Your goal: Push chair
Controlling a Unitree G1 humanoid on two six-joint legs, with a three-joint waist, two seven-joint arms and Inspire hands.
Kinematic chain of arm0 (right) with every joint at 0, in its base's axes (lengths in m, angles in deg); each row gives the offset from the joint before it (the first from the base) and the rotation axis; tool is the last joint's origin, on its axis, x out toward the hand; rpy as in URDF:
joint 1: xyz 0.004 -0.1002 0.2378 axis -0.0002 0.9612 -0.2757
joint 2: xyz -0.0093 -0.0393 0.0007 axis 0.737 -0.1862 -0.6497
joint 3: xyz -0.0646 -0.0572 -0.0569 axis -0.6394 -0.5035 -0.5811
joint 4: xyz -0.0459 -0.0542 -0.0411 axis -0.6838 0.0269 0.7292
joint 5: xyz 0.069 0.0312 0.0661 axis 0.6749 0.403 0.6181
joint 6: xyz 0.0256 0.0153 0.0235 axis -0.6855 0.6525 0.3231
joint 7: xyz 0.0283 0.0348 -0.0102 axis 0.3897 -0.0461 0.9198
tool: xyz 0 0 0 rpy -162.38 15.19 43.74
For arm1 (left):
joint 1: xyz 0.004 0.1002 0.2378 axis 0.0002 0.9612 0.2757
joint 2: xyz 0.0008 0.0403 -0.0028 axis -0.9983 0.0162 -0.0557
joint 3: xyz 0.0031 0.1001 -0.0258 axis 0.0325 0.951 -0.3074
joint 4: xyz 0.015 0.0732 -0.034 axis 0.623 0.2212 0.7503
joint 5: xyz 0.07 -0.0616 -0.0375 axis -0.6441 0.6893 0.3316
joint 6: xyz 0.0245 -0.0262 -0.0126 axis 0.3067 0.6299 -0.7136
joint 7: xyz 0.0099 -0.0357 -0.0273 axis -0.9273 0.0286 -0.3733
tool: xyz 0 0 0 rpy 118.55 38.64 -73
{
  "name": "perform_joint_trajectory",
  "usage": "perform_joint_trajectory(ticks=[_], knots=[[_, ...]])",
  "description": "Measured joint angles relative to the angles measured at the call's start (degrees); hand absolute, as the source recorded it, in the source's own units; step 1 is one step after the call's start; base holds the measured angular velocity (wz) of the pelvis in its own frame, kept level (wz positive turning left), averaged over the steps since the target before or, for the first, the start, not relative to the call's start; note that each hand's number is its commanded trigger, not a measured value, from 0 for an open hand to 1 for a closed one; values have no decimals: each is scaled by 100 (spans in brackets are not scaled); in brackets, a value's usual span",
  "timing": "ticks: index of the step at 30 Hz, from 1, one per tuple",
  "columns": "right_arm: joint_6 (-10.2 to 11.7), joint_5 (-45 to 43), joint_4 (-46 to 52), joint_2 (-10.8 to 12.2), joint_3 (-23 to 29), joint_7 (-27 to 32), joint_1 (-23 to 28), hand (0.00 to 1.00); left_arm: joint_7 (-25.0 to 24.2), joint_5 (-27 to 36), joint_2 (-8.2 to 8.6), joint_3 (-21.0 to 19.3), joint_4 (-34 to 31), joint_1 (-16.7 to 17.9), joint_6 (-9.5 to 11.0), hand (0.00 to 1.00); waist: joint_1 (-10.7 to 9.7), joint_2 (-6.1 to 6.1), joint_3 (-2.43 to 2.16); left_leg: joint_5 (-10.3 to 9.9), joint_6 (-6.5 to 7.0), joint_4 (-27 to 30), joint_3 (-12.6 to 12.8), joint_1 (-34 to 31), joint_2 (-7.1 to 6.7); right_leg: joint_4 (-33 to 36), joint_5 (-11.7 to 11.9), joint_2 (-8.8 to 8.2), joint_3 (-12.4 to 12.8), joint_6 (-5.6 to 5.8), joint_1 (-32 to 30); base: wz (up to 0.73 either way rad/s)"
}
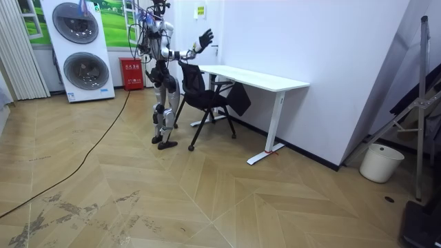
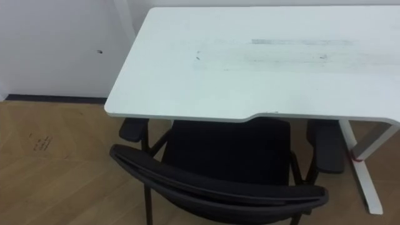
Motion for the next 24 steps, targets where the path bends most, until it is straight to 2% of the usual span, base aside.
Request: perform_joint_trajectory(ticks=[3, 4, 6, 10, 13, 14, 19, 21, 22, 24], knots=[[-62, 172, -238, 166, -67, 11, 108, 0, 13, 509, 12, 343, 518, 160, -78, 0, 8, 34, -21, -1, -2, -38, 75, -33, 12, 9, 0, 12, 61, 0, -86, -10], [-76, 172, -300, 205, -114, 11, 140, 0, 13, 582, 12, 434, 602, 213, -77, 0, 2, 24, -15, -1, -2, -56, 79, -27, 11, 9, 0, 15, 72, 0, -87, -10], [-93, 235, -657, 335, -318, 11, 302, 0, -27, 692, 21, 751, 1173, 298, -78, 0, 0, 15, -14, -10, -5, -106, 105, 1, 9, 3, -2, 18, 132, 2, -79, -11], [-87, 597, -1305, 451, -569, 5, 473, 0, -211, 1159, 29, 1185, 2144, 319, -67, 0, -28, 29, -15, -55, -1, -112, 165, 35, 12, 2, -11, 25, 216, 16, -68, -11], [-85, 1047, -2170, 489, -880, -94, 632, 0, -474, 1508, 47, 1497, 2961, 410, -67, 0, -81, 47, -1, -106, 5, -130, 237, 93, 23, -1, -21, 33, 287, 31, -29, -13], [-84, 1152, -2677, 511, -951, -216, 642, 0, -581, 1557, 54, 1583, 3316, 436, -67, 0, -126, 15, -12, -120, 12, -142, 238, 110, 19, -3, -29, 30, 293, 44, 20, 0], [-202, 1784, -4858, 501, -1484, -1122, 772, 0, -1625, 1626, 65, 1738, 4785, 521, -102, 0, -138, -2, -2, -210, 37, -132, 257, 306, 11, -27, -56, 21, 322, 86, 187, -3], [-315, 2216, -5690, 500, -1885, -1755, 735, 0, -2196, 1673, 124, 1927, 5233, 621, -245, 0, -121, -1, 0, -250, 48, -133, 349, 409, 6, 15, -111, 24, 457, 108, 228, -18], [-322, 2302, -5887, 491, -1999, -1925, 703, 0, -2339, 1691, 151, 1936, 5317, 631, -286, 0, -123, -1, 1, -259, 51, -132, 376, 430, 6, 11, -120, 23, 483, 110, 227, -19], [-461, 2517, -6597, 487, -2385, -2703, 635, 0, -2922, 1723, 177, 1938, 5451, 633, -493, 0, -139, -41, 2, -273, 66, -105, 370, 444, 0, -7, -129, 10, 474, 117, 263, -3]])
